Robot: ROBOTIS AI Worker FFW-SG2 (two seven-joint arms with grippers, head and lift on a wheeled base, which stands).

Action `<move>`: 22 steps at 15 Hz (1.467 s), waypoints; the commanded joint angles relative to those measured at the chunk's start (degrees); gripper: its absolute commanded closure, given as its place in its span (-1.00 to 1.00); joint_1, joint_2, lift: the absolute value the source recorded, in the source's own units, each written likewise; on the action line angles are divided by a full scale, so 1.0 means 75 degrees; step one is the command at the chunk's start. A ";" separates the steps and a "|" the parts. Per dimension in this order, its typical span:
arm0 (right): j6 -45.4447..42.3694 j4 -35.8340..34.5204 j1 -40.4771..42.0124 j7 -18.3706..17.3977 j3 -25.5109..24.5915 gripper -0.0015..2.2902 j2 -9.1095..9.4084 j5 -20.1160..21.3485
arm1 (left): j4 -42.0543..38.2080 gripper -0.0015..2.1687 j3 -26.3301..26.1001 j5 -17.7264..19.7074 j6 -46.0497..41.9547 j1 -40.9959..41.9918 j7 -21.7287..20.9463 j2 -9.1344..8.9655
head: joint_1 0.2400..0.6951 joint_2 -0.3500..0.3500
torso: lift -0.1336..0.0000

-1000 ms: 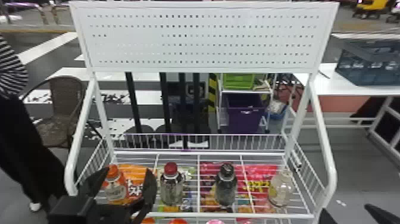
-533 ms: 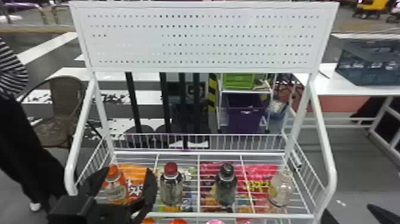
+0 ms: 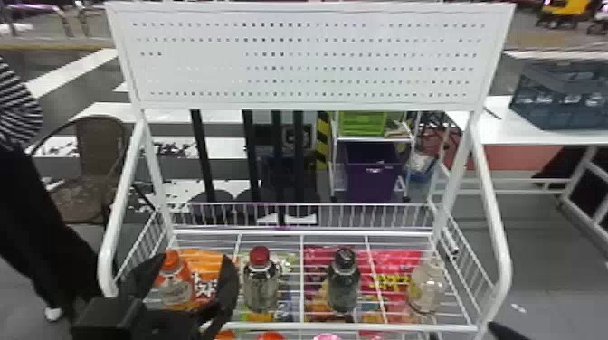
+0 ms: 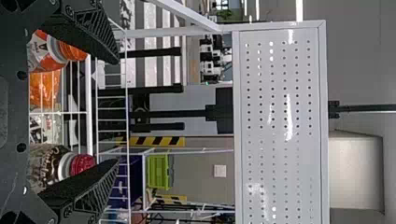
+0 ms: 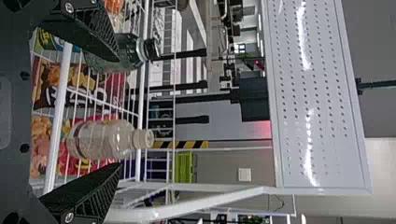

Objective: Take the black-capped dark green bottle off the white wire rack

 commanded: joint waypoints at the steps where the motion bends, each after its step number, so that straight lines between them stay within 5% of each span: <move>1: -0.0381 0.1269 -0.0763 -0.0078 0.0607 -0.92 -0.0003 0.0321 | 0.0004 -0.87 -0.0011 -0.0013 0.0024 -0.0028 0.0000 -0.0012 | 0.14 0.00 | 1.00; 7: -0.0217 0.3120 -0.2603 -0.0500 0.1709 -0.91 0.0161 0.0825 | 0.0062 -0.87 -0.0117 -0.0095 0.0024 -0.0110 0.0023 -0.0035 | 0.14 0.00 | 1.00; 10: -0.0240 0.4105 -0.3388 -0.0699 0.1920 -0.91 0.0473 0.1059 | 0.0051 -0.87 -0.0128 -0.0106 0.0047 -0.0121 0.0012 -0.0035 | 0.14 0.00 | 1.00; 15: -0.0521 0.5042 -0.4185 -0.1004 0.2072 -0.90 0.0473 0.1176 | 0.0086 -0.87 -0.0128 -0.0095 0.0070 -0.0110 -0.0012 0.0024 | 0.14 0.00 | 1.00; 22: -0.0849 0.5980 -0.5064 -0.0770 0.2037 -0.89 0.0473 0.0989 | 0.0227 -0.87 -0.0246 -0.0095 0.0141 -0.0332 -0.0012 0.0012 | 0.14 0.00 | 1.00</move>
